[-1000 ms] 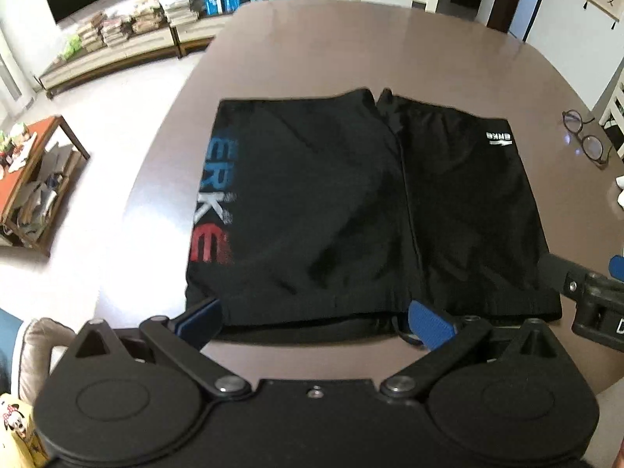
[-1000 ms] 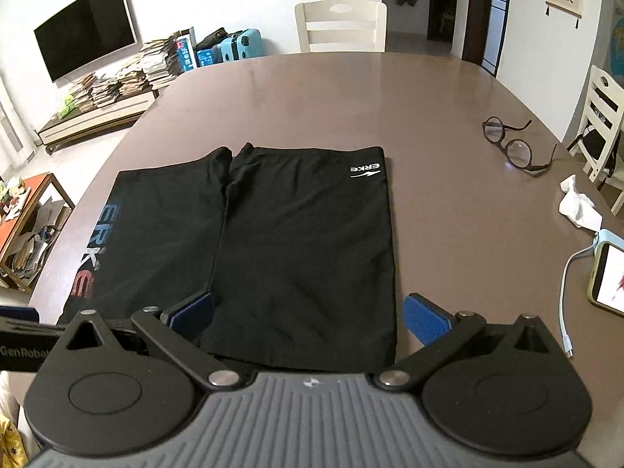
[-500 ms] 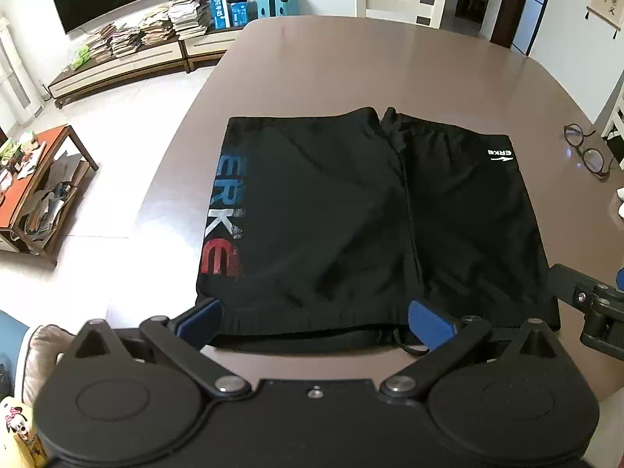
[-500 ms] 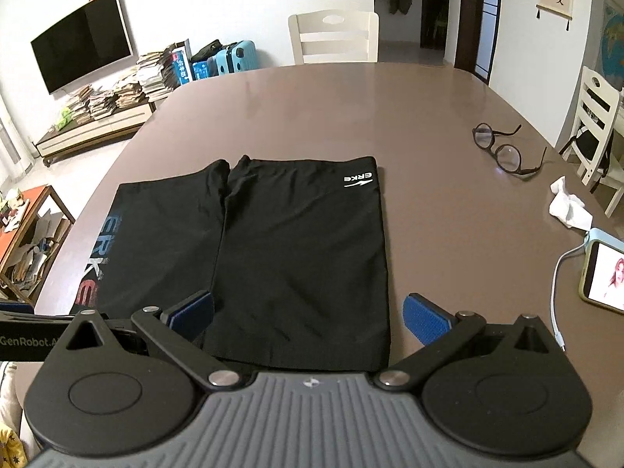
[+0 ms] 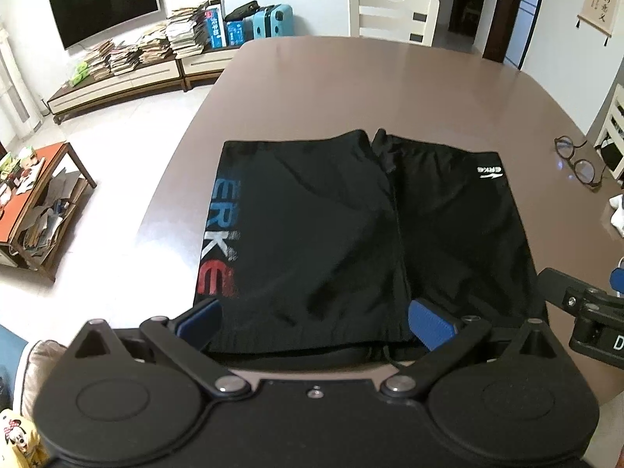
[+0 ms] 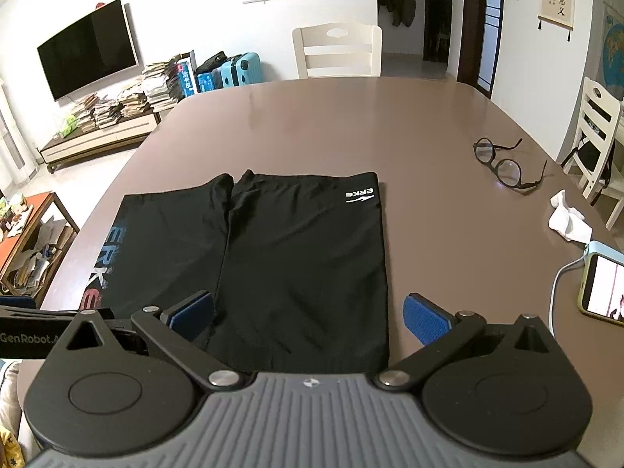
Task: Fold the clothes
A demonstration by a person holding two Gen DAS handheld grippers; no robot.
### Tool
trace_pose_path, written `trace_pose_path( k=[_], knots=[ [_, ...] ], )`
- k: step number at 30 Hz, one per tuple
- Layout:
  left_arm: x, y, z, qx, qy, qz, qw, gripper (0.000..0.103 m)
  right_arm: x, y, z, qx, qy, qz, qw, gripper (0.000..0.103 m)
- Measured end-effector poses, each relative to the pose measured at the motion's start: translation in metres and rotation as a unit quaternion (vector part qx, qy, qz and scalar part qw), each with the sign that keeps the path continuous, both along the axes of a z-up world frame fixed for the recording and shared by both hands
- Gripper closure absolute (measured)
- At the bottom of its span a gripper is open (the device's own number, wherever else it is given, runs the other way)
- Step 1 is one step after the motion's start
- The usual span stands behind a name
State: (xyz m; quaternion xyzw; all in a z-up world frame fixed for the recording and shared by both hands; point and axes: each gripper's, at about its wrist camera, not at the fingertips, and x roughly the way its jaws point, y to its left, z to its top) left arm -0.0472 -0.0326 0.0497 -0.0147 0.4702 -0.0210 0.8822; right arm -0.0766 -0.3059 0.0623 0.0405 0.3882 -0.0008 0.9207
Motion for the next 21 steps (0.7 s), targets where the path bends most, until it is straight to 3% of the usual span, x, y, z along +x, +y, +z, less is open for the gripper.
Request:
trace_pose_path(
  k=[3, 7, 12, 15, 21],
  knots=[
    [0.0015, 0.0015, 0.0015, -0.013, -0.005, 0.001, 0.9999, 0.001, -0.0001, 0.0002, 0.0009, -0.001, -0.002, -0.001, 1.0, 0.0],
    [0.003, -0.0023, 0.0016, 0.011, -0.009, 0.005, 0.9999, 0.001, -0.0007, 0.001, 0.0004, -0.001, -0.003, -0.001, 1.0, 0.0],
    [0.0058, -0.0005, 0.0001, -0.005, -0.005, 0.004, 1.0, 0.001, -0.0002, 0.0012, 0.0, 0.0, -0.003, 0.0, 1.0, 0.0],
    [0.0077, -0.0013, -0.0002, 0.009, 0.001, 0.008, 0.9999, 0.001, 0.0001, 0.0016, -0.0002, 0.0, -0.004, 0.001, 1.0, 0.0],
    [0.0066, 0.0018, 0.0041, -0.001, -0.018, 0.014, 0.9997, 0.001, 0.0002, 0.0021, 0.0006, 0.002, -0.008, 0.002, 1.0, 0.0]
  ],
)
